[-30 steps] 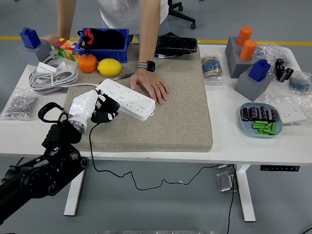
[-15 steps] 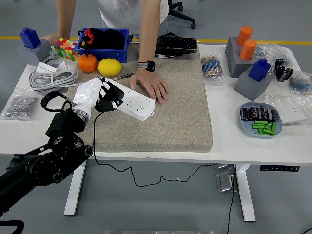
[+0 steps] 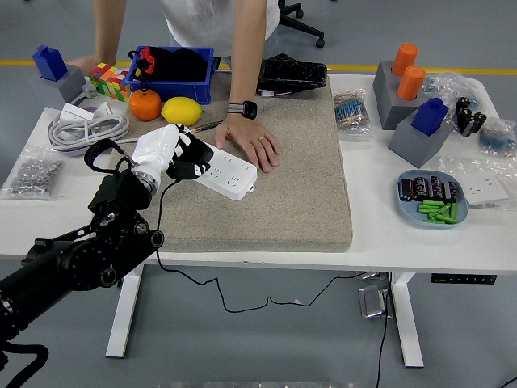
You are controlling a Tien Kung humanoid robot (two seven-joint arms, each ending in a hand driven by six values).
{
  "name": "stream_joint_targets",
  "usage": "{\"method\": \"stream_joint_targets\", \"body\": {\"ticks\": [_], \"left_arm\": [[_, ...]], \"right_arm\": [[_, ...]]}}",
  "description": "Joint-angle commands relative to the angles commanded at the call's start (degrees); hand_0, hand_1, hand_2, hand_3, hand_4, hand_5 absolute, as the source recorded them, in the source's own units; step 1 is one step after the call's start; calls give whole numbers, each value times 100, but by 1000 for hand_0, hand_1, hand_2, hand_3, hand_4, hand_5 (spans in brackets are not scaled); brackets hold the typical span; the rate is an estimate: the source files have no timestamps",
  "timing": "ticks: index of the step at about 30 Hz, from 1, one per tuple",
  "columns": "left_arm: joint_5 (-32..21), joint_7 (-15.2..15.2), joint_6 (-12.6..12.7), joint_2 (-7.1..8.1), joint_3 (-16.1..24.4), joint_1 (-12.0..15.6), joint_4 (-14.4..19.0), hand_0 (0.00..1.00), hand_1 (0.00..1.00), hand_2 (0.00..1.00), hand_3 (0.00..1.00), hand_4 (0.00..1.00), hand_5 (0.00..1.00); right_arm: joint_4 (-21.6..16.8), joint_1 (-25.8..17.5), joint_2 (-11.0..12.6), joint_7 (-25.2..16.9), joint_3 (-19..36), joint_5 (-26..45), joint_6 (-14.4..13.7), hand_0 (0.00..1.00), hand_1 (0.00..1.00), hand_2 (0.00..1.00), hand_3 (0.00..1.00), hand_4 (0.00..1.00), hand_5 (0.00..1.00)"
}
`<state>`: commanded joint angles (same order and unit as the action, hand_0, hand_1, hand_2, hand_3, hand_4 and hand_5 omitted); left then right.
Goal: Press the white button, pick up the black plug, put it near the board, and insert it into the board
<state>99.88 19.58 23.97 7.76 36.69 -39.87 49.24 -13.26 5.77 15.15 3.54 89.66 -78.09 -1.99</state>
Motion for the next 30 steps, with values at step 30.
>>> {"method": "stream_joint_targets", "body": {"ticks": [30], "left_arm": [[83,-86,80,-156,-277,-197,-568,260,305,347,576,597,2]], "right_arm": [[-9,-18,-4,3,-18,-11,7,620,552,550,588,663,359]]}}
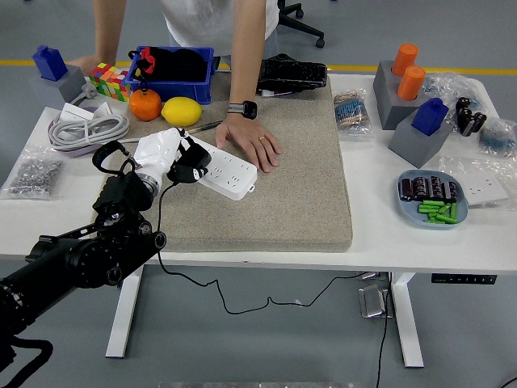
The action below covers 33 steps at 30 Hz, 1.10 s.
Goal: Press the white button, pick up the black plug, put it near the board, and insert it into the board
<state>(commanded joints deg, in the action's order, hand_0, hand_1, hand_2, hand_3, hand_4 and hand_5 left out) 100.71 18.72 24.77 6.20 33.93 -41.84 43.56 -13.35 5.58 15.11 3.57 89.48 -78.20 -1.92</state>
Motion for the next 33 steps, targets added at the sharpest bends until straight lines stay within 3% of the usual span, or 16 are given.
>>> {"method": "stream_joint_targets", "body": {"ticks": [24,25,30,31,33], "left_arm": [[-82,-142,44,-62,-40,-12,-197,264,343,377,578,637,2],[-109,-162,40,-60,-37,-12,-199,269,452,459,574,920,2],[-165,-216,7,-54,0,-25,-203,269,452,459,574,920,2],[-171,-224,4,-52,3,-28,-198,515,588,533,650,998,165],[-169,-226,1,-52,12,-31,-188,515,588,533,650,998,165]], "right_arm": [[-9,1,-13,4,37,-3,9,619,551,550,588,663,356],[-9,0,-13,4,36,-3,9,619,551,550,588,663,356],[-7,-1,-16,7,40,-6,10,619,551,550,588,663,356],[-6,-1,-18,8,45,-8,10,619,551,549,588,663,356],[-7,-1,-19,7,45,-5,10,619,551,549,588,663,356]]}}
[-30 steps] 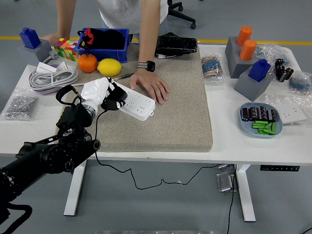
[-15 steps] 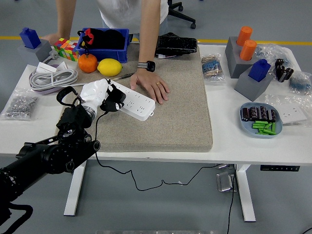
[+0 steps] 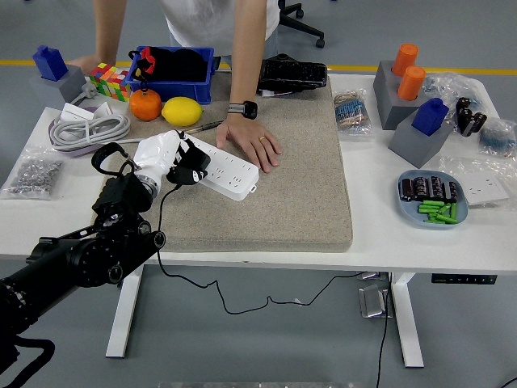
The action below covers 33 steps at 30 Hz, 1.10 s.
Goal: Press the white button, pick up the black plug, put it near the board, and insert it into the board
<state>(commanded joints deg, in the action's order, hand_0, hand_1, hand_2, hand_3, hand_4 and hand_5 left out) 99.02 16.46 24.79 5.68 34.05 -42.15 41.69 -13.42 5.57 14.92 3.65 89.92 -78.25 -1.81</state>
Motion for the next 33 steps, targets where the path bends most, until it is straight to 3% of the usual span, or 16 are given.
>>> {"method": "stream_joint_targets", "body": {"ticks": [3,4,9,10,15,16,21,22,26,27,28,33], "left_arm": [[-6,5,-12,-3,1,-1,2,515,588,533,650,998,165],[-7,4,-14,-4,1,0,2,659,689,595,688,998,245],[-11,-9,-12,-3,11,8,16,659,689,595,688,998,245],[-9,-14,-7,-3,16,7,17,774,800,715,753,998,364],[-31,-69,15,2,26,9,22,774,800,715,753,998,364],[-32,-84,21,3,27,11,22,882,923,878,900,998,558],[-140,-250,45,14,81,29,43,882,923,878,900,998,558],[-164,-285,38,18,112,39,64,953,998,988,998,998,779],[-272,-433,13,58,277,89,270,953,998,988,998,998,779],[-288,-446,-3,82,343,113,384,953,998,988,998,998,779],[-292,-447,-9,106,397,136,491,970,998,998,998,998,880],[-93,-517,131,295,677,332,1133,970,998,998,998,998,880]], "right_arm": [[-3,4,0,-1,7,2,1,619,551,549,588,663,356],[-4,4,1,-2,8,4,1,619,551,549,589,663,355],[-2,0,3,-2,11,0,1,619,551,549,589,663,355],[-1,-1,1,-2,13,-1,1,619,551,549,588,662,355],[-1,-5,-3,0,14,-2,2,619,551,549,588,662,355],[-2,-6,-3,-1,13,-1,3,618,550,549,588,662,355],[-1,-8,-4,0,13,-5,3,618,550,549,588,662,355],[-1,-8,-4,0,16,-5,4,618,549,549,588,662,355],[0,-11,-10,0,35,-9,4,618,549,549,588,662,355],[1,-12,-10,-1,44,-11,2,618,549,549,588,662,355],[-1,-12,-10,-2,48,-10,2,618,549,548,589,662,354],[-7,-9,-5,-2,64,-17,0,618,549,548,589,662,354]]}}
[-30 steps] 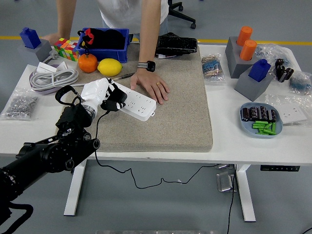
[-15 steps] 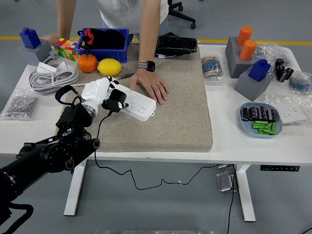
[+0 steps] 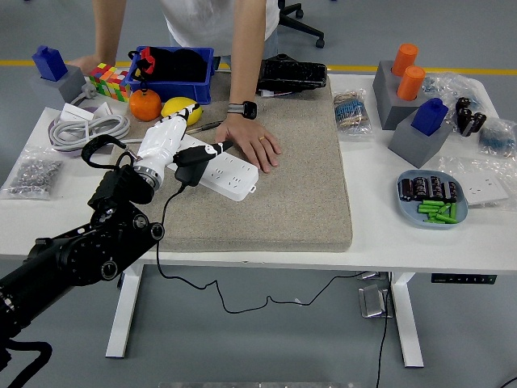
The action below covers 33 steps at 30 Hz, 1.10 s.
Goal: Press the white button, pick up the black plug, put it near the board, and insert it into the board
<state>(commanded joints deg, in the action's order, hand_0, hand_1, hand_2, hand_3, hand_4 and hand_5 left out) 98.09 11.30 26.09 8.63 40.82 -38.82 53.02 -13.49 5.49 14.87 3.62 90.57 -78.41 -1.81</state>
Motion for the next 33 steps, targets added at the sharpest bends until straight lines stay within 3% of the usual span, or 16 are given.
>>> {"method": "stream_joint_targets", "body": {"ticks": [1,6,7,10,12,13,17,18,19,33], "left_arm": [[-34,-80,41,44,34,37,100,953,968,949,954,998,596],[-289,-943,75,444,88,279,530,953,968,949,954,998,596],[-299,-1102,52,506,70,307,564,914,899,831,842,875,493],[-297,-1509,-103,771,-26,458,659,914,899,831,842,875,493],[-284,-1605,-156,885,-63,544,691,914,899,831,842,875,493],[-274,-1653,-179,955,-82,601,711,931,908,833,836,862,573],[-208,-1768,-229,1160,-226,750,707,931,908,833,836,862,573],[-192,-1772,-236,1185,-260,766,692,931,908,833,836,862,573],[-180,-1770,-255,1200,-283,779,673,954,936,874,859,862,665],[-27,-1684,-260,1166,-609,757,432,974,962,911,897,859,716]], "right_arm": [[-1,0,1,-2,4,-1,-2,618,548,549,588,662,355],[-2,-5,13,-5,33,-14,-11,618,548,549,588,662,355],[-2,-5,15,-6,37,-16,-12,616,548,548,588,662,355],[-7,-2,25,-9,47,-16,-16,616,548,548,588,662,355],[-11,-2,26,-12,46,-11,-18,616,548,548,588,662,355],[-12,1,27,-14,43,-10,-20,616,549,548,589,661,353],[-13,6,25,-17,38,-2,-22,616,549,548,589,661,353],[-13,4,25,-17,34,-1,-22,616,549,548,589,661,353],[-10,4,25,-17,33,-5,-23,615,549,546,587,661,354],[-17,13,29,-27,-46,26,-26,615,548,546,587,661,354]]}}
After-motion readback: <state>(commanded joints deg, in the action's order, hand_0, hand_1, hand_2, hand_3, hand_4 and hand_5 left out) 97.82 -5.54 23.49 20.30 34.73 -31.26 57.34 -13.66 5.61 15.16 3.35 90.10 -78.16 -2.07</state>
